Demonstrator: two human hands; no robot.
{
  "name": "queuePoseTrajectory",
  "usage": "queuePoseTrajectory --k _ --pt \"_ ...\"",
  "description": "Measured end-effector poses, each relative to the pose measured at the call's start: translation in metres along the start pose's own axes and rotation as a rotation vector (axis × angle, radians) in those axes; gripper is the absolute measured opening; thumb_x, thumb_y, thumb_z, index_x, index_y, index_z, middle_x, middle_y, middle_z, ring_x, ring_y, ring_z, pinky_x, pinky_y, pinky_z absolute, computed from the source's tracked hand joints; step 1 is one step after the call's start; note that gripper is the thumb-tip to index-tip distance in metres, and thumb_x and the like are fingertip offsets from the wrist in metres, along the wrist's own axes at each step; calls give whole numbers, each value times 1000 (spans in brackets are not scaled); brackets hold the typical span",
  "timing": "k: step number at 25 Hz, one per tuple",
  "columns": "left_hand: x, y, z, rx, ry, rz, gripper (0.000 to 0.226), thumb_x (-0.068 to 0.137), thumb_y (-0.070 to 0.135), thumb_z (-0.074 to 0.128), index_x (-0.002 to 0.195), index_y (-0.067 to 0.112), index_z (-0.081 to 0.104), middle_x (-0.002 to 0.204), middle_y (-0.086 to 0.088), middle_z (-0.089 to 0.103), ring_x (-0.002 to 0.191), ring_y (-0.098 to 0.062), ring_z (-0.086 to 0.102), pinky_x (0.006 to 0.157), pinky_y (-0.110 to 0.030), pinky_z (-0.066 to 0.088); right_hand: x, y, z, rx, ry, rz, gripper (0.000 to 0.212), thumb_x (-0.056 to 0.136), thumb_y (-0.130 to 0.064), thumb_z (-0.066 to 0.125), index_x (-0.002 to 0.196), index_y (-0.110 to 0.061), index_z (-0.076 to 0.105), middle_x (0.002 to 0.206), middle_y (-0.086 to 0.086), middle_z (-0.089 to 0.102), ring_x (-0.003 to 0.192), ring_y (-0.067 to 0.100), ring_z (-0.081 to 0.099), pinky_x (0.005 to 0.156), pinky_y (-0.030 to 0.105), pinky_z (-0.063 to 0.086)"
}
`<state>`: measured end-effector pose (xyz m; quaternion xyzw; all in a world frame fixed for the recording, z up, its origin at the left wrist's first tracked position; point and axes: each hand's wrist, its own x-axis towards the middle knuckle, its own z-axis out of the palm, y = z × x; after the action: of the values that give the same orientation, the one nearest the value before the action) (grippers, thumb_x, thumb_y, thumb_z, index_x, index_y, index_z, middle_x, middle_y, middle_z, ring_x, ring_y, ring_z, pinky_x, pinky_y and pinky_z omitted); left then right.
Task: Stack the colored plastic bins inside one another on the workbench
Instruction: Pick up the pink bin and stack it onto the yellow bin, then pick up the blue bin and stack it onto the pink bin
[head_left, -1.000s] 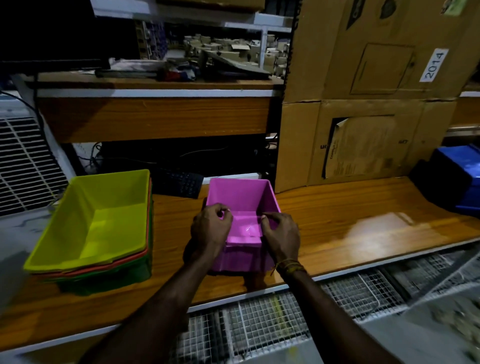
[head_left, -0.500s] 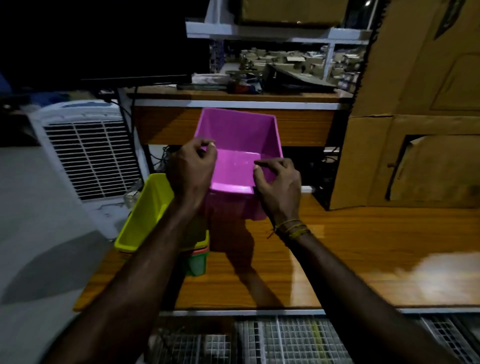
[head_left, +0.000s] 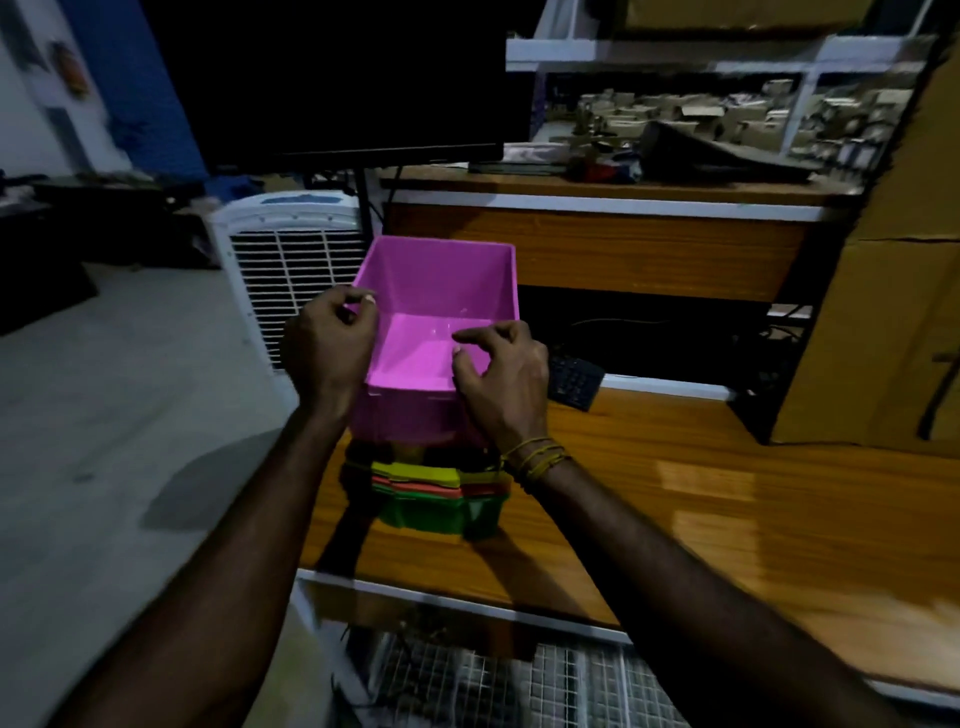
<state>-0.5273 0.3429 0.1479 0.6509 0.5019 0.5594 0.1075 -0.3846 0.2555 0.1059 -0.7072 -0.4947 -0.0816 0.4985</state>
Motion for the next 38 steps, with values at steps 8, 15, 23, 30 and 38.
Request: queuePoseTrajectory --k 8,15,23,30,38 --pt "-12 -37 30 31 -123 49 18 87 32 62 94 22 75 79 -3 75 78 -29 68 62 -27 39 -20 26 21 -124 -121 149 32 83 -40 56 109 -30 70 115 8 55 107 35 53 94 39 39" --pt "-27 -70 47 52 -214 -48 18 88 31 62 98 22 74 88 -6 76 83 -31 68 67 -29 43 -24 34 25 -177 -201 142 38 86 -36 59 123 -29 62 122 12 50 108 37 52 96 42 44" --pt "-56 -96 64 176 -332 -52 21 88 27 61 105 23 72 101 -7 67 82 -25 64 67 -27 38 -56 65 44 -272 -337 184 56 85 -38 56 138 -30 42 138 16 41 116 39 51 93 47 49" --pt "-70 -96 83 363 -367 22 29 85 26 62 113 21 69 116 -14 59 102 -36 61 94 -46 41 -66 94 29 -134 -433 201 64 90 -51 53 146 -32 29 152 14 24 120 40 54 92 50 52" --pt "-145 47 166 -70 -436 246 30 81 25 63 110 24 71 110 -9 62 106 -32 59 91 -42 47 -80 177 -85 -220 -249 353 67 93 -56 47 150 -33 21 158 9 16 137 36 35 110 54 32"
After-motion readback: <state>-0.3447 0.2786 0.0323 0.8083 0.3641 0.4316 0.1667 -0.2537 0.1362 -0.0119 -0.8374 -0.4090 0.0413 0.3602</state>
